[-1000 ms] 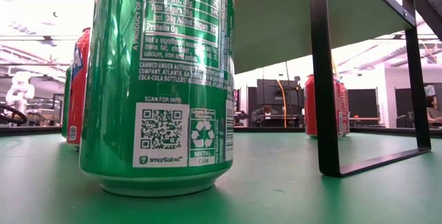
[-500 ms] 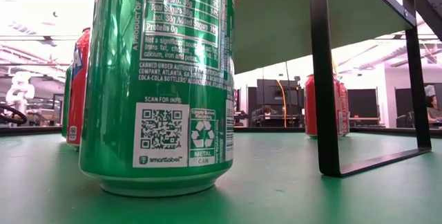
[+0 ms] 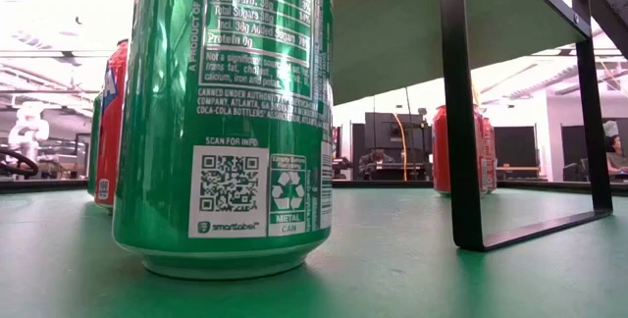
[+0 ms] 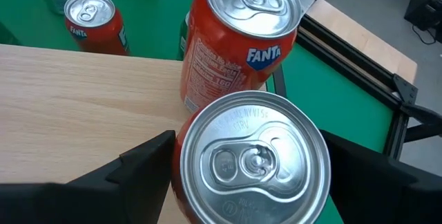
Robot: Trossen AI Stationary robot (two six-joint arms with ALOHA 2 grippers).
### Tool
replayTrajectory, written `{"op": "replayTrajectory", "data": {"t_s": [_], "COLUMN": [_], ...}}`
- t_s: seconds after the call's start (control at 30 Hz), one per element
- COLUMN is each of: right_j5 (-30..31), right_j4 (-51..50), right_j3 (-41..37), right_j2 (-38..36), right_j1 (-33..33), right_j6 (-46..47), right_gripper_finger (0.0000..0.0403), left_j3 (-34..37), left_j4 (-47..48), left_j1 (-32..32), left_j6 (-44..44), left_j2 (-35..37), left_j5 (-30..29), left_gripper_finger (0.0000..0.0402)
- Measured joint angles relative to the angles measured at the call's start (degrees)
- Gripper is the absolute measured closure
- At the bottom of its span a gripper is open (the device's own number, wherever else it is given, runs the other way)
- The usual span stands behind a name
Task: Place canned beverage on shelf
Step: Put the red soda can on the shelf aligned with the other red soda can
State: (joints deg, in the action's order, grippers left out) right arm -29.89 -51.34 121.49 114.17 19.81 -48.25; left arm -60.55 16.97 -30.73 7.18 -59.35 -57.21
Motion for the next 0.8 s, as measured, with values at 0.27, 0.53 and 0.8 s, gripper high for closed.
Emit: {"op": "replayTrajectory", "data": {"t_s": [0.27,0.53,0.8], "right_j5": [-0.2,-0.5,-1.9], "right_j4": [0.0,-1.5,-1.3], "right_j3": [0.0,0.0,0.0], "right_j2": [0.0,0.0,0.2], "right_j1": [0.0,0.0,0.1], "right_j6": [0.7,2.2,2.9], "right_gripper_finger": [0.0084,0.0084,0.0084], "left_j3": [0.0,0.0,0.0], "left_j4": [0.0,0.0,0.0], "left_j1": [0.0,0.0,0.0], "left_j6": [0.0,0.0,0.0], "left_j2": [0.0,0.0,0.0], "left_j5": [0.0,0.0,0.0], "left_gripper_finger": [0.0004,0.0004,0.0004]}}
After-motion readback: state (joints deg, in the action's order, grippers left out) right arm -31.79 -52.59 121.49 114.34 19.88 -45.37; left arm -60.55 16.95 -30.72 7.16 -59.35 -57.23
